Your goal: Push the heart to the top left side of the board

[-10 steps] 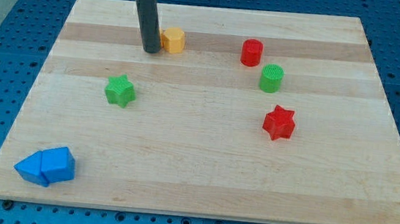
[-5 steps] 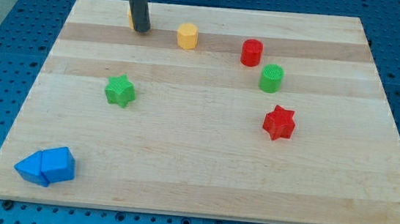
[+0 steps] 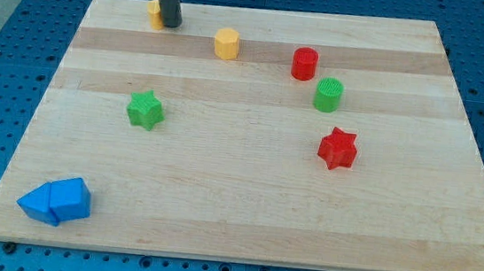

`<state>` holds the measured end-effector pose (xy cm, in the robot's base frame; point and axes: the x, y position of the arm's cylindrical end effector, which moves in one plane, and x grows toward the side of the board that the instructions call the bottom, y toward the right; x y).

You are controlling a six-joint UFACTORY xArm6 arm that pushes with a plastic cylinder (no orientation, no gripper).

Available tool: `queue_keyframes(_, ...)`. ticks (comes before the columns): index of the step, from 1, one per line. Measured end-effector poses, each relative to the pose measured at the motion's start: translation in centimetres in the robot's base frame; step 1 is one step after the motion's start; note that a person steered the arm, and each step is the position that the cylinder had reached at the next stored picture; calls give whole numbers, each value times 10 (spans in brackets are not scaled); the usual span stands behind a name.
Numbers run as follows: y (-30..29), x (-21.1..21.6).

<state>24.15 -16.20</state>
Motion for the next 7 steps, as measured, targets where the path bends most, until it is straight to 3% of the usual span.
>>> queue_keyframes(6,-72,3)
queue_keyframes(7,-80,30)
